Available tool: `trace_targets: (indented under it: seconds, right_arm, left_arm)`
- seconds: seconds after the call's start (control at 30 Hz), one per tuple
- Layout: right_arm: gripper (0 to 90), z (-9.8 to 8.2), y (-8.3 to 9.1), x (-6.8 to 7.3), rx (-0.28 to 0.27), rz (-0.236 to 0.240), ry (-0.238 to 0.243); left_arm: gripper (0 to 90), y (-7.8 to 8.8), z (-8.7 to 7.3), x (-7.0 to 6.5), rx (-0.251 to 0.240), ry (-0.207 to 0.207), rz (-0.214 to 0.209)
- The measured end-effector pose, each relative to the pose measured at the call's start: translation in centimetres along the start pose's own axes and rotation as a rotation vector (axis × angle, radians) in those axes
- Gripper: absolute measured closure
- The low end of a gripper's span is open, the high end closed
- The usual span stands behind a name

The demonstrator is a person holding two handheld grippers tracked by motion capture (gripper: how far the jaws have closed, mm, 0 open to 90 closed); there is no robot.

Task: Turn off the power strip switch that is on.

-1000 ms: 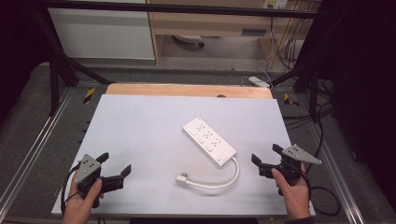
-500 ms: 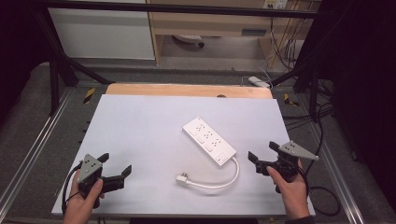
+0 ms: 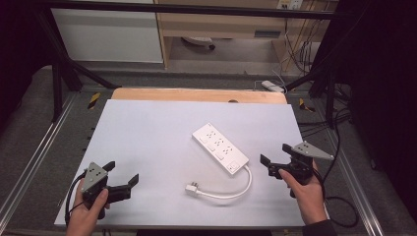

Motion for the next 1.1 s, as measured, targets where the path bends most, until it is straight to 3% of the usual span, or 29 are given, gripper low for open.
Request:
trace_targets:
  seconds: [0.57, 0.8, 1.1]
  right_arm:
    - [3.8, 3.2, -2.1, 1.9, -0.012, 0.05, 0.028]
    - [4.4, 3.5, -3.0, 2.5, -0.008, 0.049, 0.025]
    - [5.0, 3.9, -4.4, 4.3, -0.007, 0.093, 0.064]
  left_arm:
    - [4.8, 0.0, -0.1, 0.0, 0.004, -0.003, 0.003]
    - [4.9, 0.1, 0.1, 0.0, -0.006, -0.001, 0.001]
    - [4.8, 0.1, 0.2, 0.0, -0.012, -0.001, -0.001]
Point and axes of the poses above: each handheld gripper's, and its own axes: y roughly backward along the jaws, z roughly out of its top, x roughly to its left, the point moved 10 cm from there along -y, roughly forward along the jaws, and after that the axes turned 9 degrees about -x, right-handed, at the moved point
